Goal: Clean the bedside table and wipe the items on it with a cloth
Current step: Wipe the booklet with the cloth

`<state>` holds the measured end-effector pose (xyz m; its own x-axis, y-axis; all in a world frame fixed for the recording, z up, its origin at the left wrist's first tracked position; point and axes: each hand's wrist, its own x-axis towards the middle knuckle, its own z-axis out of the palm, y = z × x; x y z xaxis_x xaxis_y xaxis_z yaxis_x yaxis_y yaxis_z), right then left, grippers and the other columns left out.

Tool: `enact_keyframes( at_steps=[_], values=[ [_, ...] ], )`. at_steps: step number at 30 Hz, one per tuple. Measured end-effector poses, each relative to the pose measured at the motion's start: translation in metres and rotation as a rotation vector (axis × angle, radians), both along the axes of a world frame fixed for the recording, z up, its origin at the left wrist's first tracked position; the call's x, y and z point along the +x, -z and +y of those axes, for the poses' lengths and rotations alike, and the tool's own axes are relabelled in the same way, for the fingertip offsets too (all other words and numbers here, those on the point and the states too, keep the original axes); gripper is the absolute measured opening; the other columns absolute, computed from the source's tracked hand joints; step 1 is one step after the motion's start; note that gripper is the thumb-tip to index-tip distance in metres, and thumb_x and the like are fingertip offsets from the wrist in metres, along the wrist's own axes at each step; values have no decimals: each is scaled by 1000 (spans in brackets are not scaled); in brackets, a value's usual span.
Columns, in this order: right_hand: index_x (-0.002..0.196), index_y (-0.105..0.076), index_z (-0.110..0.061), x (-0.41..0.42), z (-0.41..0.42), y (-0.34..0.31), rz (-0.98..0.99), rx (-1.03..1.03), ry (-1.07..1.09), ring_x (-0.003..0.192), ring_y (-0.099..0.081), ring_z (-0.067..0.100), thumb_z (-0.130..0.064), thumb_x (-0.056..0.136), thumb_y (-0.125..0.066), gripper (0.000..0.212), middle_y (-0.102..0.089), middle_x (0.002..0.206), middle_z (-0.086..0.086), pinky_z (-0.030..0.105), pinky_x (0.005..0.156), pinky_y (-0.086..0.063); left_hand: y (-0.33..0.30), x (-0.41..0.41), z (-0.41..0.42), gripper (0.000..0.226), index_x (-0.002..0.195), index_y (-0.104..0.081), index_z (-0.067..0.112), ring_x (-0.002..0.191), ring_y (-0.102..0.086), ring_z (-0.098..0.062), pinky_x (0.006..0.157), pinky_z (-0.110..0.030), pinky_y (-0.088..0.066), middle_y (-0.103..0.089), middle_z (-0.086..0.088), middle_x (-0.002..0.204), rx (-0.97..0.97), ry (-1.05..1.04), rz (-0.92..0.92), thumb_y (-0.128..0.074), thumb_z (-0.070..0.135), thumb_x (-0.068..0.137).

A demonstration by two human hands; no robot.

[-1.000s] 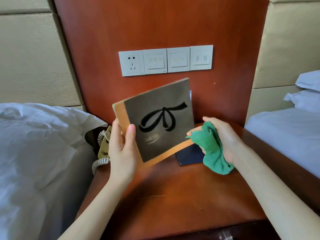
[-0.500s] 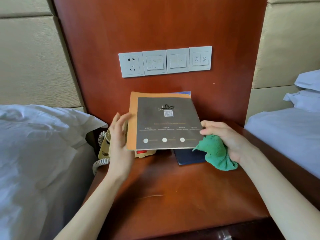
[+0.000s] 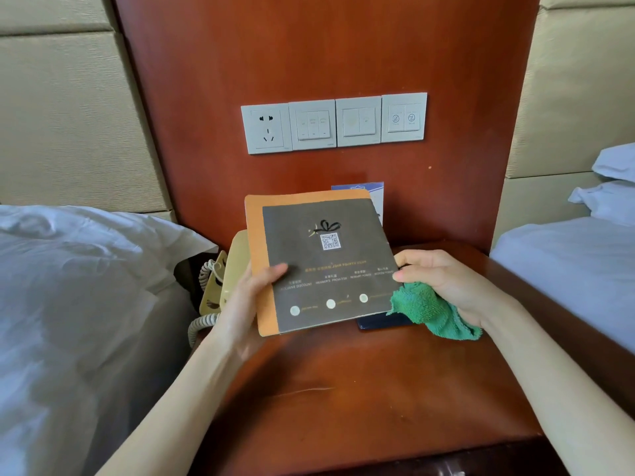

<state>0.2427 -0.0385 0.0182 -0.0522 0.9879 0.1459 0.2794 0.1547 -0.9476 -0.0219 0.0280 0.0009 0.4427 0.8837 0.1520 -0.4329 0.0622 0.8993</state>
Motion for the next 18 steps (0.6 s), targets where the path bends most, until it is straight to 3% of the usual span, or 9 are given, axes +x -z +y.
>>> enact_keyframes(
  at_steps=[2,3,6,8,11,14,18],
  values=[
    [80,-70,-14,0,2,1,-21,-21,134,87,-68,26,-27,90,-58,20,-73,90,9,35,83,-48,0,2,-1,47,117,-63,25,89,-71,-23,69,-38,-59,-72,-6,110,93,-47,37,-67,9,73],
    [74,-71,-18,0,3,1,10,-53,232,81,-68,24,-36,90,-58,27,-73,84,7,34,77,-48,0,4,-2,49,116,-62,25,89,-71,-22,70,-38,-60,-72,-5,110,110,-74,32,-68,4,72],
    [79,-72,-18,3,5,-1,345,-203,445,72,-67,21,-56,81,-62,39,-72,77,6,31,65,-47,1,6,-2,41,110,-65,28,87,-72,-19,68,-34,-59,-74,-2,106,158,-114,-11,-60,-1,81],
    [85,-71,-11,9,3,-3,505,-202,409,66,-66,21,-47,80,-62,38,-70,76,8,32,63,-47,2,6,-1,42,105,-67,30,86,-72,-18,66,-31,-59,-74,-2,104,194,-114,0,-57,-4,83],
    [86,-66,-5,11,-1,-5,547,-156,294,58,-60,24,-17,74,-48,25,-63,74,12,33,59,-47,3,7,-5,42,102,-70,35,86,-72,-19,65,-30,-58,-74,-2,105,221,-71,45,-61,2,78],
    [94,-65,-4,6,3,-4,603,-17,296,64,-64,26,2,72,-40,34,-64,80,13,35,59,-52,7,10,-8,44,112,-65,33,92,-71,-20,68,-30,-57,-72,-4,111,255,-19,93,-62,6,77],
    [94,-64,-11,-5,16,-2,339,266,537,85,-67,29,4,83,-52,22,-70,90,10,41,71,-56,9,16,-12,46,120,-60,27,92,-71,-22,68,-31,-57,-72,-7,111,276,29,113,-61,6,79]
  ],
)
